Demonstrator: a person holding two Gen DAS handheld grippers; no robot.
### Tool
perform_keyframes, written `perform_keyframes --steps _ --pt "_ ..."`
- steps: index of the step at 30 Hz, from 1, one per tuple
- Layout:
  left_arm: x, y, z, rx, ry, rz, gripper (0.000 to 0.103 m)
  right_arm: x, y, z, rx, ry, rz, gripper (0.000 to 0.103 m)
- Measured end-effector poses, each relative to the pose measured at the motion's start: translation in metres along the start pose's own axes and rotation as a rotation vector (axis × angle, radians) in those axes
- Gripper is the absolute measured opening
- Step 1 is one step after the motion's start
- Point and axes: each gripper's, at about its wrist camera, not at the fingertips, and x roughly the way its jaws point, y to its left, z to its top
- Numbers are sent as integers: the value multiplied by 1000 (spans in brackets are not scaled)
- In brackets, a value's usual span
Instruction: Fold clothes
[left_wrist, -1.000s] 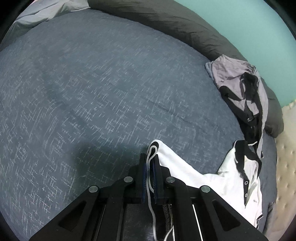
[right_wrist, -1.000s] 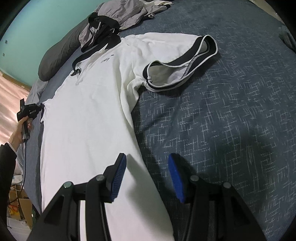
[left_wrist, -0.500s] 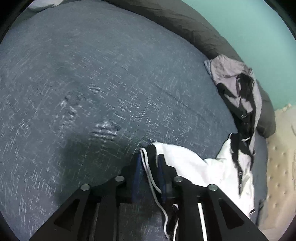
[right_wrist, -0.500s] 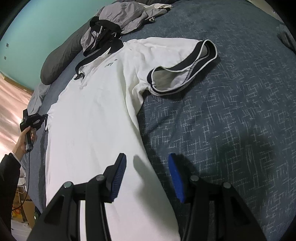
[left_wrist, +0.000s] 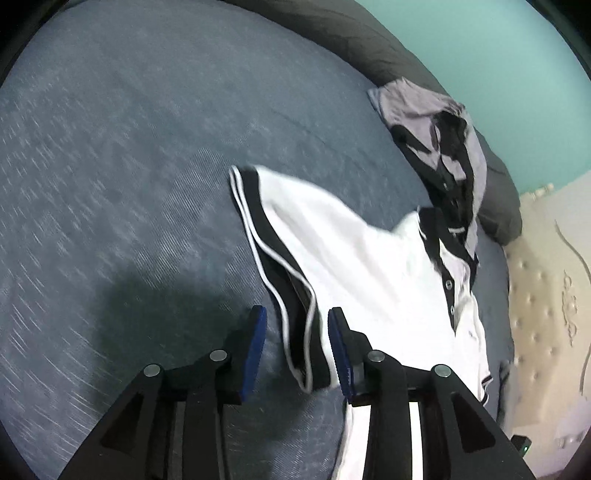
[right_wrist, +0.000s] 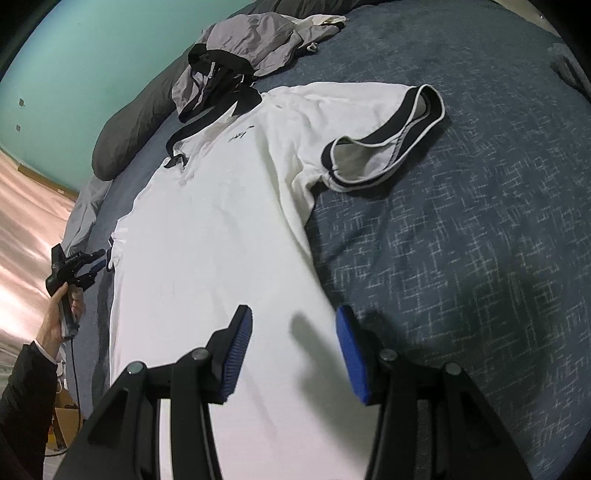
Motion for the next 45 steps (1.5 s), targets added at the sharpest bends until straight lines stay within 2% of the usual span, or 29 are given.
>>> perform_keyframes --steps 2,4,5,19,26,29,32,39,42,45 --pt "4 2 -6 0 8 1 35 0 0 -2 3 0 3 48" --pt "7 4 -9 -5 13 -11 17 -1 0 -3 7 0 6 48" --pt "8 5 -10 -8 16 -19 3 -1 0 -4 8 0 7 48" --pt "-8 22 -25 -66 -20 -5 2 -2 -6 -10 42 -4 22 48" --pt "-7 22 -27 -77 -26 7 3 -9 -16 1 69 -31 28 48" --pt "-16 17 -30 -59 -53 28 5 -12 -20 6 82 -43 30 49" --pt "-31 14 -35 -53 -96 52 5 -19 -33 18 127 -83 35 70" --pt "-46 1 -63 -75 -150 17 5 -26 -70 63 254 -165 9 71" --pt "-44 -10 -79 -58 -154 8 6 -29 -79 86 272 -210 -24 71" --pt "-40 -21 -92 -31 -150 3 6 -30 -80 103 273 -238 -19 71"
